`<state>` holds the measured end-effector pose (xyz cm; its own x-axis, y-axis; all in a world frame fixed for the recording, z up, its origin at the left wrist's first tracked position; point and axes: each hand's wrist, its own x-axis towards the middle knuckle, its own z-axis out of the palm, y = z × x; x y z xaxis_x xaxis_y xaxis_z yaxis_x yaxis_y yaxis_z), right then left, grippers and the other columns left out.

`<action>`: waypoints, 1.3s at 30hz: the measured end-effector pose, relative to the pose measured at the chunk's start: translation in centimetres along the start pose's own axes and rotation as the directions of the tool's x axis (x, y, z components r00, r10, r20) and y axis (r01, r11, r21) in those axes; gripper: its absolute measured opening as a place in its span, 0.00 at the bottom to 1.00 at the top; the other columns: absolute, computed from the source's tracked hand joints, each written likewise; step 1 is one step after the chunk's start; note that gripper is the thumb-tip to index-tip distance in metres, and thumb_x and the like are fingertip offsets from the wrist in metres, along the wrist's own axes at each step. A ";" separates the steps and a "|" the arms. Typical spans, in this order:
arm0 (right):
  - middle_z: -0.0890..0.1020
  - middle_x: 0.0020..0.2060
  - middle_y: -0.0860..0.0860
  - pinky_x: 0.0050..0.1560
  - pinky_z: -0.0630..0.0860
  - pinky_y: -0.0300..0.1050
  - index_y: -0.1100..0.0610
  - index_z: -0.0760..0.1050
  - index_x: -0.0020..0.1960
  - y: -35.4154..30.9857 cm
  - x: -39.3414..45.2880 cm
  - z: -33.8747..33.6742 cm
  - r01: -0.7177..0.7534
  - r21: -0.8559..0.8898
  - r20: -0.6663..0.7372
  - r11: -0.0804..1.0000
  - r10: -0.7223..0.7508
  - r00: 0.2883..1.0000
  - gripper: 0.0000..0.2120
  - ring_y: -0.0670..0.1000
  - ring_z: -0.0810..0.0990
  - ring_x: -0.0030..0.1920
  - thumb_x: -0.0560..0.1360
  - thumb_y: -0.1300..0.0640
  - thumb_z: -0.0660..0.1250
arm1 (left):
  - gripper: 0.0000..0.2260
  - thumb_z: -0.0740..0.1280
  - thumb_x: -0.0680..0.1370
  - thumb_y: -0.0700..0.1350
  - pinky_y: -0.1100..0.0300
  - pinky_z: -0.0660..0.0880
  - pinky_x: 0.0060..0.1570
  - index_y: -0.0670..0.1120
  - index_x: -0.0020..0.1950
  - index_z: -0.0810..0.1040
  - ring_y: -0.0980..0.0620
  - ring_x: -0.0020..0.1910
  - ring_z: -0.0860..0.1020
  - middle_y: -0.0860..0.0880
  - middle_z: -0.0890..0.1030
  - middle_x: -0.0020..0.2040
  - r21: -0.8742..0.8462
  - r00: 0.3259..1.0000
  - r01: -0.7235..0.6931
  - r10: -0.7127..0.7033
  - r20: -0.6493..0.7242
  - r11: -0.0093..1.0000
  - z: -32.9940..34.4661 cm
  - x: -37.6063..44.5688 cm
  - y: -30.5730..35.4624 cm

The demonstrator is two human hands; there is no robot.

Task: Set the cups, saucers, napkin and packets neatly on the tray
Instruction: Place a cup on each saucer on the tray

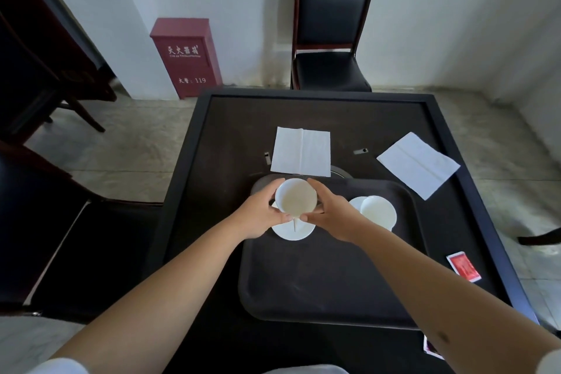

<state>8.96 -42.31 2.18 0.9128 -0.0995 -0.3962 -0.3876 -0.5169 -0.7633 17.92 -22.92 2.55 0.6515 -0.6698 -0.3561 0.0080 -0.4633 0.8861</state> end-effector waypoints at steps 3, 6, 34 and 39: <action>0.78 0.57 0.46 0.58 0.74 0.47 0.41 0.54 0.76 1.2 1.0 0.5 -0.042 0.025 0.027 0.999 0.041 0.999 0.40 0.45 0.78 0.53 0.73 0.48 0.73 | 0.35 0.75 0.74 0.43 0.50 0.72 0.67 0.57 0.76 0.62 0.50 0.68 0.73 0.54 0.72 0.70 0.036 0.997 0.076 -0.077 0.012 0.996 0.3 1.1 -1.2; 0.77 0.56 0.44 0.57 0.73 0.46 0.40 0.52 0.77 2.2 2.3 1.2 -0.088 0.039 0.060 0.995 0.085 0.995 0.41 0.45 0.78 0.54 0.73 0.47 0.73 | 0.39 0.74 0.75 0.44 0.49 0.70 0.69 0.56 0.79 0.56 0.50 0.69 0.72 0.54 0.70 0.72 0.063 0.990 0.138 -0.140 0.029 0.988 0.4 2.0 -2.3; 0.74 0.66 0.47 0.57 0.76 0.47 0.32 0.45 0.74 6.0 4.8 3.9 -0.129 -0.132 0.079 0.983 0.140 0.987 0.44 0.51 0.75 0.62 0.72 0.47 0.73 | 0.39 0.73 0.76 0.42 0.52 0.72 0.67 0.60 0.78 0.54 0.52 0.68 0.73 0.56 0.70 0.71 0.104 0.978 0.182 -0.191 0.087 0.978 1.6 3.9 -6.8; 0.73 0.68 0.48 0.57 0.76 0.47 0.35 0.42 0.76 5.3 4.4 3.8 -0.147 -0.143 0.084 0.979 0.160 0.984 0.46 0.52 0.75 0.64 0.73 0.46 0.72 | 0.43 0.71 0.77 0.45 0.54 0.66 0.71 0.59 0.80 0.43 0.52 0.72 0.69 0.54 0.61 0.78 0.148 0.966 0.218 -0.235 0.107 0.965 1.7 3.7 -6.8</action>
<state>10.39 -42.26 -5.58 0.8251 -0.1090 -0.5544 -0.4948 -0.6133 -0.6157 18.97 -23.27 -5.31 0.5467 -0.6002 -0.5838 0.0372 -0.6791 0.7331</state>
